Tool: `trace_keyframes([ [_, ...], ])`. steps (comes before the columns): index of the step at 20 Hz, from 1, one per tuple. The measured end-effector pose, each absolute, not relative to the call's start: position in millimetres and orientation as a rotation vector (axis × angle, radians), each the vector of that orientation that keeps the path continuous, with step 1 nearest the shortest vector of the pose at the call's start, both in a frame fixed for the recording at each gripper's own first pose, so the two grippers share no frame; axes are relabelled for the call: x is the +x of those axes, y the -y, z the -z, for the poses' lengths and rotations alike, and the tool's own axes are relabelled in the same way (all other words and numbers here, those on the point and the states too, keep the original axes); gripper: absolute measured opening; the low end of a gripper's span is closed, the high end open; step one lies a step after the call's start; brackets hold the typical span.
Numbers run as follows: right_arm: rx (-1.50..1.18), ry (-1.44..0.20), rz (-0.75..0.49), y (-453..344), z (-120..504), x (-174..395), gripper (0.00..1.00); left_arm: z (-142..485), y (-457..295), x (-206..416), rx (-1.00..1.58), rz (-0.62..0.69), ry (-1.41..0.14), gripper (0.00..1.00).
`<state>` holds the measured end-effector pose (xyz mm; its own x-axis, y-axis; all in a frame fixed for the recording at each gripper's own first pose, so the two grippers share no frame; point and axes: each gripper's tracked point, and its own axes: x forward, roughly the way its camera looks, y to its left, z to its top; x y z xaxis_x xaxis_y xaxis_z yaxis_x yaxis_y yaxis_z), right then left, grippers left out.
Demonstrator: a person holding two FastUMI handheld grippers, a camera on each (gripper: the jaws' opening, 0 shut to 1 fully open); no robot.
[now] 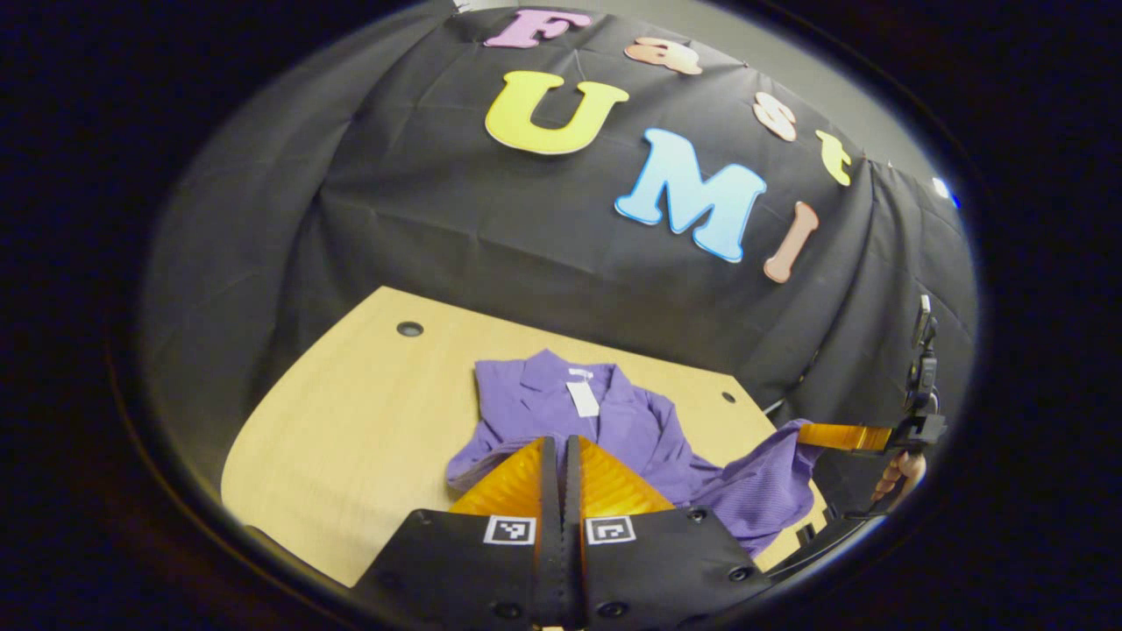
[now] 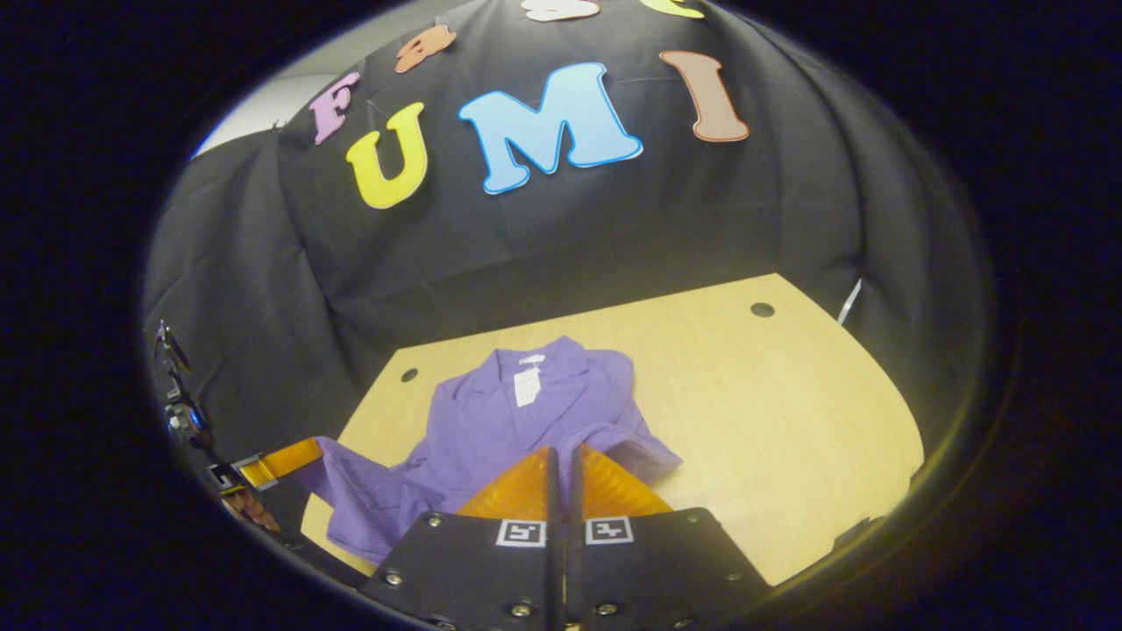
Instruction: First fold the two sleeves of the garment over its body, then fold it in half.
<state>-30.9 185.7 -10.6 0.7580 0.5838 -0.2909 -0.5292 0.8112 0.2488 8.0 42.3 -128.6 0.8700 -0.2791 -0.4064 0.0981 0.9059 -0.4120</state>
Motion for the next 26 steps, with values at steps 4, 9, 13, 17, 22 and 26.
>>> trace_keyframes([
  [4,0.203,-0.348,-0.642,-195,-20,22,0.02,116,-55,69,-0.395,0.138,-0.428,0.06],
  [9,0.235,-0.360,-0.645,-212,-31,87,0.02,125,-64,149,-0.385,0.071,-0.396,0.06],
  [13,0.260,-0.370,-0.640,-229,-36,145,0.02,145,-66,212,-0.365,0.024,-0.403,0.06],
  [17,0.275,-0.398,-0.631,-251,-22,202,0.02,181,-69,262,-0.338,-0.016,-0.424,0.07],
  [22,0.230,-0.450,-0.612,-271,20,249,0.02,234,-58,305,-0.265,-0.023,-0.465,0.06],
  [26,0.203,-0.475,-0.587,-276,47,274,0.03,258,-60,321,-0.236,-0.043,-0.468,0.06],
])
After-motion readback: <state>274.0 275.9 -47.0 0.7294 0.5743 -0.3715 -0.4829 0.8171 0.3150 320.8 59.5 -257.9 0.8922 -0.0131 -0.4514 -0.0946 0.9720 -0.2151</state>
